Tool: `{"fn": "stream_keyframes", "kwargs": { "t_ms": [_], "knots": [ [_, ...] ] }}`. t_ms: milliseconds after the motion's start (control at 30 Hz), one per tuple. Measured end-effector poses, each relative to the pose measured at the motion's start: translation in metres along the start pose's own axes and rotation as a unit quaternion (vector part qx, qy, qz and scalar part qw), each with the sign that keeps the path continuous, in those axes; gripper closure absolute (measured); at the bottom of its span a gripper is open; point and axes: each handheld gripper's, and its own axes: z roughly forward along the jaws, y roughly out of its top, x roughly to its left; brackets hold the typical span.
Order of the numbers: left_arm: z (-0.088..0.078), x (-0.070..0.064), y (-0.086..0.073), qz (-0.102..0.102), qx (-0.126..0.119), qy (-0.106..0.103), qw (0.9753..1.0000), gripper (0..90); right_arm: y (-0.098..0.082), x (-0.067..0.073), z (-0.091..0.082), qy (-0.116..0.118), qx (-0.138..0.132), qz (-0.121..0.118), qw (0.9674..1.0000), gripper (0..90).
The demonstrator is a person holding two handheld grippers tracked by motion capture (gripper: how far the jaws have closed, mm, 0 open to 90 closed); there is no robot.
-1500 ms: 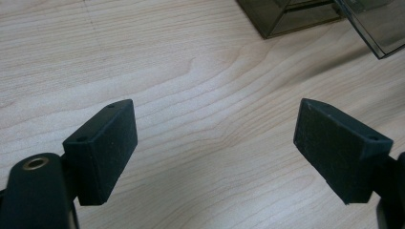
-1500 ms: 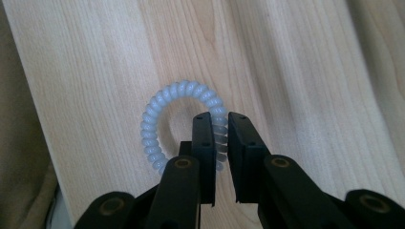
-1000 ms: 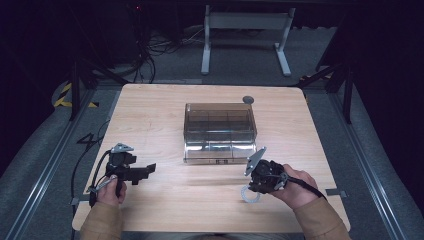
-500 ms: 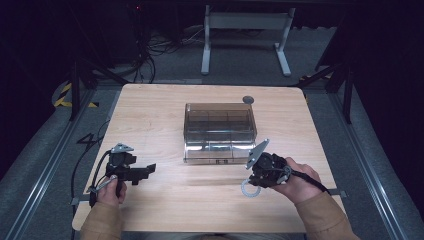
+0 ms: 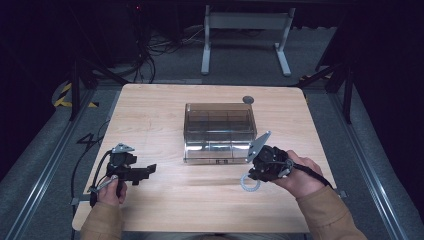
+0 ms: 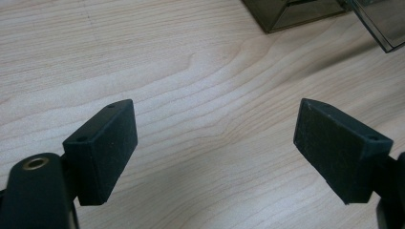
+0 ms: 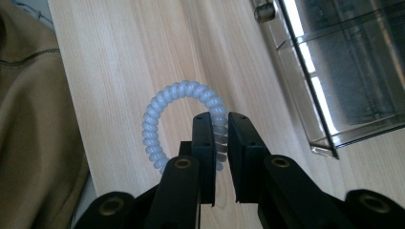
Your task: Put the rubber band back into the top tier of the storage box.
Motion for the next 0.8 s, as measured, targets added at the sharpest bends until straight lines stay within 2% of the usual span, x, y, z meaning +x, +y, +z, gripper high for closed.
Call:
{"fn": "stream_keyframes", "kwargs": {
  "t_ms": [33, 367, 800],
  "knots": [
    [0.000, 0.000, 0.000, 0.001, 0.000, 0.000, 1.0000, 15.7, 0.001, -0.002, -0.002, -0.002, -0.006, -0.005, 1.0000, 82.6],
    [0.000, 0.000, 0.000, 0.002, 0.000, -0.001, 1.0000, 15.7, 0.010, -0.006, -0.011, 0.001, -0.024, 0.007, 0.9997, 82.5],
    [-0.004, 0.002, -0.004, -0.004, -0.003, 0.004, 1.0000, 15.7, 0.026, -0.015, -0.017, -0.006, -0.027, 0.001, 0.9996, 82.5]
  ]
}}
